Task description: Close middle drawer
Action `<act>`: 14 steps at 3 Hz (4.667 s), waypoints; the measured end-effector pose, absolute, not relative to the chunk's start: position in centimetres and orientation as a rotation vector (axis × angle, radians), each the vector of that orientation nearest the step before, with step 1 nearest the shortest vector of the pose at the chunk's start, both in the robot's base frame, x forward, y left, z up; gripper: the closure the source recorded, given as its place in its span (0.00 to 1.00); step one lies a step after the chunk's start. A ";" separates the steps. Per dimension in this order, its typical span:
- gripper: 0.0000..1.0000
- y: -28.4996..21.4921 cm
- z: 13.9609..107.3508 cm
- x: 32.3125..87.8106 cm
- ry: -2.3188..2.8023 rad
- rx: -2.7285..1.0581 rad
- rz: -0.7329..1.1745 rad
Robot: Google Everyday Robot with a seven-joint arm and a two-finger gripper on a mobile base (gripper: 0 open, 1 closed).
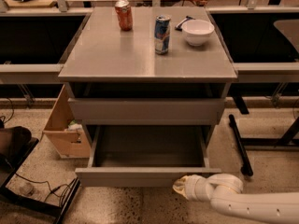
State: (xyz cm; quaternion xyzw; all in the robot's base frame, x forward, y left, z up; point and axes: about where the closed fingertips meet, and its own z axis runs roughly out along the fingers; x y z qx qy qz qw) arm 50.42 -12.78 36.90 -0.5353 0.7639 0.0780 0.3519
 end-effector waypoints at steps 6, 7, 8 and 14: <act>1.00 -17.1 38.2 60.2 1.888 -1.357 0.223; 1.00 -18.2 38.9 62.2 1.873 -1.369 0.222; 0.82 -18.5 39.0 62.3 1.876 -1.367 0.219; 0.18 -18.5 39.0 62.3 1.875 -1.367 0.219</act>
Offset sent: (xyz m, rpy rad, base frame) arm 0.1163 -0.0684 0.0114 0.0603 -0.0482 0.0217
